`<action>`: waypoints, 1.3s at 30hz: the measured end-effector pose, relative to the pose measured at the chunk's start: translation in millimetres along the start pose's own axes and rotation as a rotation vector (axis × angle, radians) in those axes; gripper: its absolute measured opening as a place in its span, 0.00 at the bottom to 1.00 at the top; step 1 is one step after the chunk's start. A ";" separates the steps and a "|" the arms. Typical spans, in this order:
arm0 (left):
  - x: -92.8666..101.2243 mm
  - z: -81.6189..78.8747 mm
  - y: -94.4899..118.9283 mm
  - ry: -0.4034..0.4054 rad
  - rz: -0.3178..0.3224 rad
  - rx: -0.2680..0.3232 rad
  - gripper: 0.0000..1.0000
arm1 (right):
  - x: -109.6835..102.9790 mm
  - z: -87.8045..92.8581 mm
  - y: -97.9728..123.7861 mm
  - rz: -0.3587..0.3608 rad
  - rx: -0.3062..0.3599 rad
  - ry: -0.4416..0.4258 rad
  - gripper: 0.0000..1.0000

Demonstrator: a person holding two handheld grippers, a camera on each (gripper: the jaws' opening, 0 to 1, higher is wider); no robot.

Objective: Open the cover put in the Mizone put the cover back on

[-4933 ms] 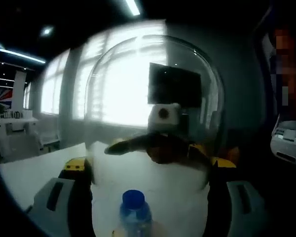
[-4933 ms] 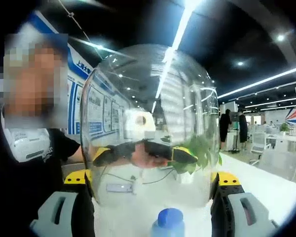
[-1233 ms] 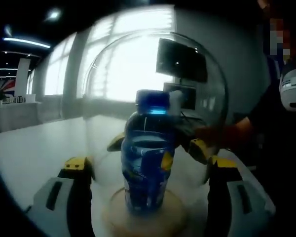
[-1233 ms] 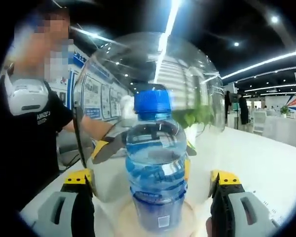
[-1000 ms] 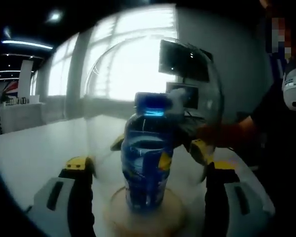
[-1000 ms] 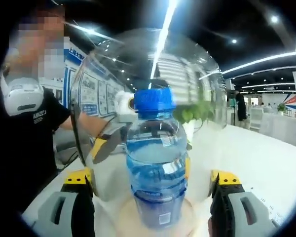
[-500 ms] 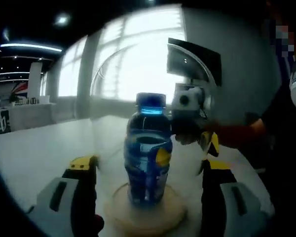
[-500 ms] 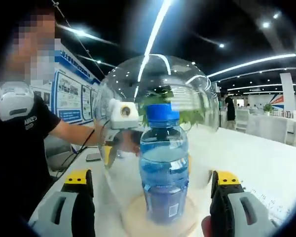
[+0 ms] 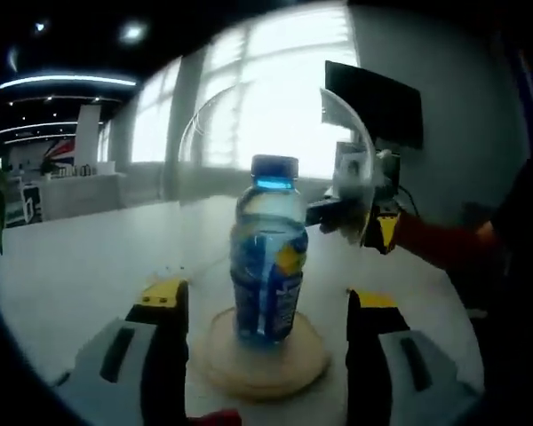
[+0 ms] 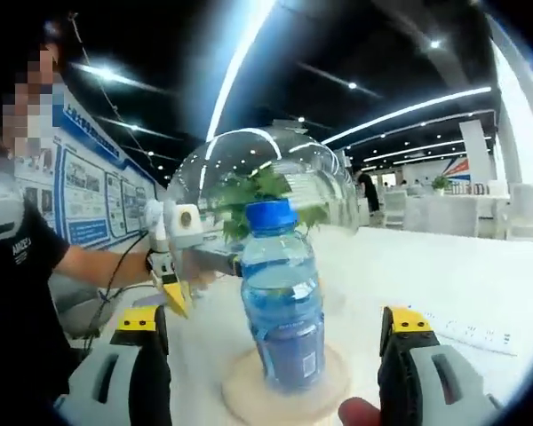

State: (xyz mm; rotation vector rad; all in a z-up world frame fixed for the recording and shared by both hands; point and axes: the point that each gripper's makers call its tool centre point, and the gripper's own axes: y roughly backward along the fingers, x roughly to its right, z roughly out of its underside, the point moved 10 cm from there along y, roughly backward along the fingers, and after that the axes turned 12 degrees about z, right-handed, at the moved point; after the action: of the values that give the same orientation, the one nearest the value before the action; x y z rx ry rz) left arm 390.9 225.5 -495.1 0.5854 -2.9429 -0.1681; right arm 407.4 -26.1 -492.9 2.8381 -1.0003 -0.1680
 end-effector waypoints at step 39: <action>91.4 12.1 50.6 -0.003 -0.207 0.217 0.35 | -73.2 26.8 84.9 0.202 0.159 -0.011 0.41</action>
State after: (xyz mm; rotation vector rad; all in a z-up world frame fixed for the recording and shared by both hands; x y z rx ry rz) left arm 286.6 237.5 -490.0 0.9196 -2.9186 0.1323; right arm 294.6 -47.8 -501.4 2.8522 -1.3503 -0.0871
